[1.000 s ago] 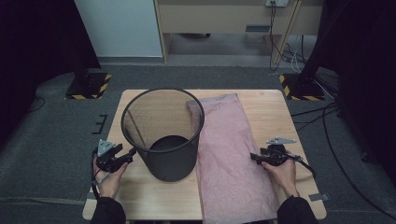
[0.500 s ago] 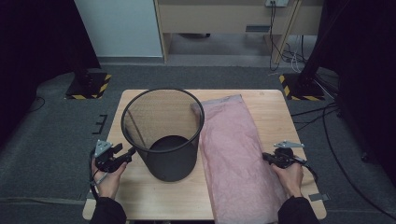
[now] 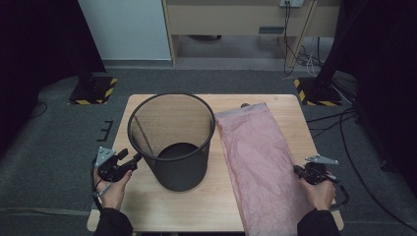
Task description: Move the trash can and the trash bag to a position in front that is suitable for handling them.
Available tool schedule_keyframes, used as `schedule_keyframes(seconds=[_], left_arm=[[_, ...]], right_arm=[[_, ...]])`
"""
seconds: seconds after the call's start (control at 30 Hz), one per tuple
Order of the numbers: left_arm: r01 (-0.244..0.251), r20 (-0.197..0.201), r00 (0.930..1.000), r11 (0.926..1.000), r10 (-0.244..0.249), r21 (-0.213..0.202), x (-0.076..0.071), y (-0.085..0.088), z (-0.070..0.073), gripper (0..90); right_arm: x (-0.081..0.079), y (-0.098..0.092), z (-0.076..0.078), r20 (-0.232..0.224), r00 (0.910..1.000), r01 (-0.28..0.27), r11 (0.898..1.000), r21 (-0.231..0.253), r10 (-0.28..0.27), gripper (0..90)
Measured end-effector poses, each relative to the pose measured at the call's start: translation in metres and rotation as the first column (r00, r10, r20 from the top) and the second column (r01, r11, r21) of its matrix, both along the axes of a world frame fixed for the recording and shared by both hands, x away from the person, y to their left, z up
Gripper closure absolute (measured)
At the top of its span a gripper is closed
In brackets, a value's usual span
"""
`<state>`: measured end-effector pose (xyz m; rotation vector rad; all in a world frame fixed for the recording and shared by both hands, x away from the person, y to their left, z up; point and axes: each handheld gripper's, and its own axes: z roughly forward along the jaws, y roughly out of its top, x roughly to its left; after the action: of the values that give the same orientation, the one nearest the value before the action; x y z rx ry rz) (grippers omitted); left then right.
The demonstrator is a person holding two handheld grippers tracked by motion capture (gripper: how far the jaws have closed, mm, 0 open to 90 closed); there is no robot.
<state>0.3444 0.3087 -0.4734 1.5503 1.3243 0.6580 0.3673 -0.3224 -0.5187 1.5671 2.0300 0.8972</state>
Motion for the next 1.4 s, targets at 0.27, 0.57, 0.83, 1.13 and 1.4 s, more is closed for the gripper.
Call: schedule_keyframes(seconds=[0.27,0.57,0.83,1.13,1.4], left_arm=[[-0.014,0.049,0.9987,0.9999,0.014,0.006,0.002,0.005,0.014,39.5],[0.009,0.108,0.9942,0.9997,-0.006,-0.023,0.015,0.002,0.037,52.4],[0.045,0.142,0.9892,0.9970,-0.035,-0.064,0.031,-0.011,0.056,62.0],[0.088,0.157,0.9850,0.9918,-0.072,-0.093,0.042,-0.016,0.056,67.2],[0.128,0.180,0.9783,0.9823,-0.102,-0.137,0.048,-0.026,0.051,77.9]], right_arm=[[0.006,0.004,0.015,0.115,0.9933,-0.013,1.000,0.025,0.010,63.6],[0.020,0.030,0.059,0.341,0.9396,-0.066,0.993,0.103,0.027,41.8],[0.040,0.065,0.084,0.417,0.9060,-0.131,0.985,0.108,0.075,35.8],[0.053,0.111,0.101,0.439,0.8872,-0.215,0.969,0.120,0.143,34.2],[0.063,0.143,0.094,0.449,0.8752,-0.259,0.958,0.121,0.180,34.0]])
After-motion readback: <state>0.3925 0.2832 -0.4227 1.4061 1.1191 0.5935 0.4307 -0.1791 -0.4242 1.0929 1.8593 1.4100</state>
